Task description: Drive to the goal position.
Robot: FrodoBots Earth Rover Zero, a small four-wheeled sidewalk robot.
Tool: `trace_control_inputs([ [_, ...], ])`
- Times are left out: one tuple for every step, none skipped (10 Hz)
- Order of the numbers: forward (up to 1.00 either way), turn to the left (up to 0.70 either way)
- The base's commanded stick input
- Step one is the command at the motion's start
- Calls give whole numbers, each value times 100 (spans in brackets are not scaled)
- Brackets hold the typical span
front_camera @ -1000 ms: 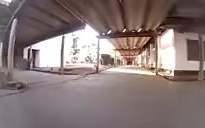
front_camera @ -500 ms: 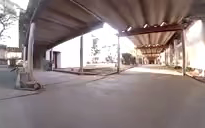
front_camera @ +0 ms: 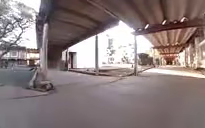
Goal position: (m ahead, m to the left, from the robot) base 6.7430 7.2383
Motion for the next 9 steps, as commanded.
trace_control_inputs([
  [70,0],
  [70,0],
  [70,0],
  [70,0],
  [70,0],
  [70,0],
  [70,17],
  [70,28],
  [70,35],
])
